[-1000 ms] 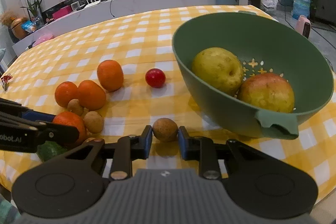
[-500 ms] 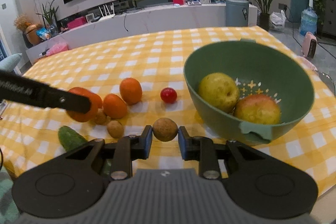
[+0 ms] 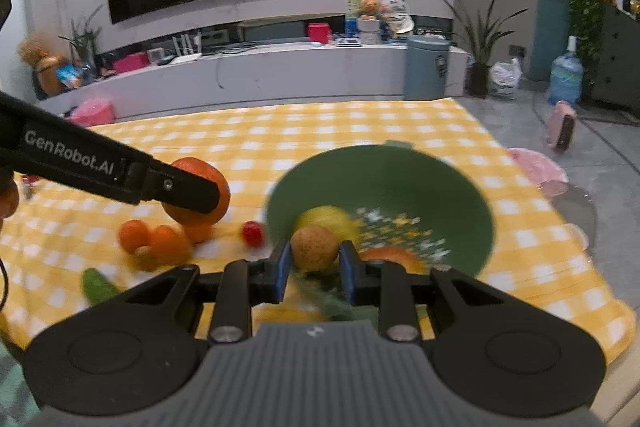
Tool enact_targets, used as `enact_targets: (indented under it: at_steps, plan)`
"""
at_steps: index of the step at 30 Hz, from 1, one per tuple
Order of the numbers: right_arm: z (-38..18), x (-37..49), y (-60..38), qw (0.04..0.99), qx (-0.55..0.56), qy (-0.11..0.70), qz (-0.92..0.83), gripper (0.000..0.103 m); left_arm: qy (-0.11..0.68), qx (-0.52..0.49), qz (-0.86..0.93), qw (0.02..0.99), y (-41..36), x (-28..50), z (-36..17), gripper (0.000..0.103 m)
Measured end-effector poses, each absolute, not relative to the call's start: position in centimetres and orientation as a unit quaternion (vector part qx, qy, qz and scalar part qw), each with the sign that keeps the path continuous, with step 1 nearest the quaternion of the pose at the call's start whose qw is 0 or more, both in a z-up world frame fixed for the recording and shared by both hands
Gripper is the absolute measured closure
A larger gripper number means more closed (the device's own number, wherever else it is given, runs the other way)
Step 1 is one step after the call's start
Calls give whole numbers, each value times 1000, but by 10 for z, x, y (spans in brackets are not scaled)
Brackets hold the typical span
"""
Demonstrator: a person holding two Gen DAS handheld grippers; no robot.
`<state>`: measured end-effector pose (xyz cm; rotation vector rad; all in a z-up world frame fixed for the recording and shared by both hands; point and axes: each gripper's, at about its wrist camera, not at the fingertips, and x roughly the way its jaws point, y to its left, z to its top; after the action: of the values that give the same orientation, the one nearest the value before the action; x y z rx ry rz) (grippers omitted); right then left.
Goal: Organize fruits
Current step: 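Drop the orange into the colander with the left gripper while the right drops the kiwi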
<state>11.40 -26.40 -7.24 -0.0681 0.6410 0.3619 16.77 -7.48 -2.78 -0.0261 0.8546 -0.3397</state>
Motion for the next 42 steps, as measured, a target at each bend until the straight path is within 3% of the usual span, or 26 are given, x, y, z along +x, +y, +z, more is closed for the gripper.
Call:
enact_targets:
  at_steps: [22,42]
  plan:
    - [-90,209,-285,915,-75,371,137,80,450,50,-197,869,-128,270,-51,55]
    - [-123,236,-275,884,-100,425,165,80,503,68,-187,841,-142,302,-93,54]
